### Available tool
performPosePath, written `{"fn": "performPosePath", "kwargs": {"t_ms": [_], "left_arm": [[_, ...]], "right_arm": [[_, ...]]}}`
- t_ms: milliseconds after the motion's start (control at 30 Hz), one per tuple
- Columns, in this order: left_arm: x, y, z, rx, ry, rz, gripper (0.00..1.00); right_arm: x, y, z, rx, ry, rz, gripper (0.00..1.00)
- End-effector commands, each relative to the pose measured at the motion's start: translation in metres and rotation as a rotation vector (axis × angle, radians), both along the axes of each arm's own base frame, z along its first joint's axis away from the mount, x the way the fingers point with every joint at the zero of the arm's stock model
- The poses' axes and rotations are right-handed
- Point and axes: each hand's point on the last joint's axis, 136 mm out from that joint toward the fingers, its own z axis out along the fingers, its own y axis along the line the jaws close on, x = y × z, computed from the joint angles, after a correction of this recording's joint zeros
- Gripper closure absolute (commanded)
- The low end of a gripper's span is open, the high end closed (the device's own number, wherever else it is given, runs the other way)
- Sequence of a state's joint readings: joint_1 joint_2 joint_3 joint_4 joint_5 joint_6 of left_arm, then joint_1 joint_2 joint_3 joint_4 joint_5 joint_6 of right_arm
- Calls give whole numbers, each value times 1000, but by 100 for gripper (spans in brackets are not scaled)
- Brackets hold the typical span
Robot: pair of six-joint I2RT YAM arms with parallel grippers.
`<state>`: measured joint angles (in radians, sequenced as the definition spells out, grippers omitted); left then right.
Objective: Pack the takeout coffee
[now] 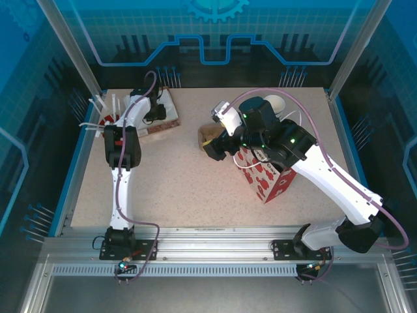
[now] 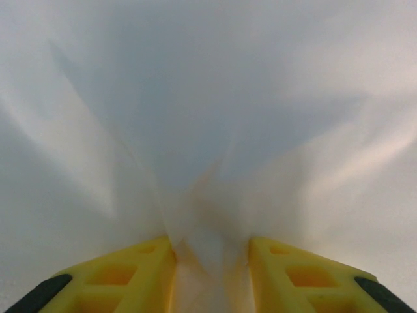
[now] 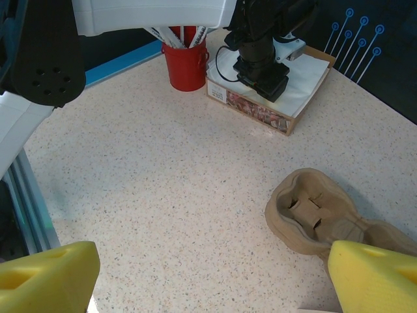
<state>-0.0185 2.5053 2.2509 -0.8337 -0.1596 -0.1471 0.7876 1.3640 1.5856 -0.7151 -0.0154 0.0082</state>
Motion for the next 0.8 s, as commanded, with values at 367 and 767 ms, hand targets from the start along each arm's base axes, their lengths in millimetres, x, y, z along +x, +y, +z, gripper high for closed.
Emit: {"fn": "performPosePath", "kwargs": {"t_ms": [367,767], "left_arm": [[3,2,41,-11,-53,-22,64],[6,2,51,-11,-74,-35,75]], "right_arm": [[-5,8,-4,-1,28,22,8],[-4,11,-5,-8,34,30,8]]}}
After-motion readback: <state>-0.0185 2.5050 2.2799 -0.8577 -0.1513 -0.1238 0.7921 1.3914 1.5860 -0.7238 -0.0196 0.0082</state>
